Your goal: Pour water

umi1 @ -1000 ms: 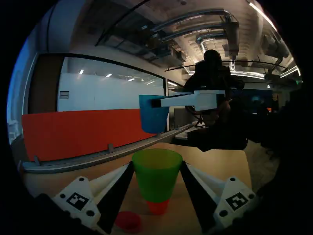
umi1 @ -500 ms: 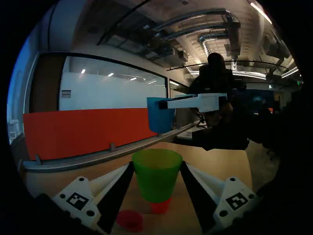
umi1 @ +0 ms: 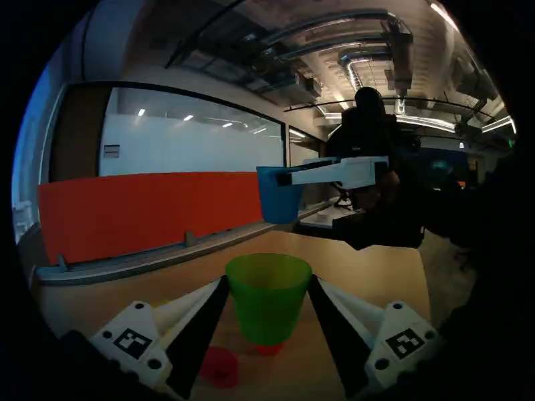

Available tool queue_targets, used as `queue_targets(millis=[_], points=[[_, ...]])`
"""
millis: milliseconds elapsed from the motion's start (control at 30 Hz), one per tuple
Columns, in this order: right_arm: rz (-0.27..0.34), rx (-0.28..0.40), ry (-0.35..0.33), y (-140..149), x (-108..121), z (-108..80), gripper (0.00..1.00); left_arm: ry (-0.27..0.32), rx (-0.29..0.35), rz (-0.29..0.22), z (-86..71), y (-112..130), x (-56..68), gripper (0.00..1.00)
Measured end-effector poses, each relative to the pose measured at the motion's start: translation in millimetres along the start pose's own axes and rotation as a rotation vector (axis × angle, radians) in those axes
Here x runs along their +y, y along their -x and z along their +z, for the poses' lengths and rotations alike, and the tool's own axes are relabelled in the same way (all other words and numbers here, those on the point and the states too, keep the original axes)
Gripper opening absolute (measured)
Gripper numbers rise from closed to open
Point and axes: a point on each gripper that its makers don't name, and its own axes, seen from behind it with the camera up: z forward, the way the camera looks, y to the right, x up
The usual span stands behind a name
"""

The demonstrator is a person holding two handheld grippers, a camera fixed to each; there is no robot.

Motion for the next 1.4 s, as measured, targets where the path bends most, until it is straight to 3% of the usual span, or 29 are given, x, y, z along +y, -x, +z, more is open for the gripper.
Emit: queue_targets(millis=[867, 1400], points=[[-0.004, -0.129, 0.001, 80.9, 8.9, -11.1, 0.91, 0.043, -0.135, 0.000, 11.9, 58.8, 8.3, 0.85], [0.015, -0.198, -0.003, 124.4, 17.9, -12.4, 0.91, 0.092, -0.251, 0.037, 20.1, 97.4, 22.9, 0.85]])
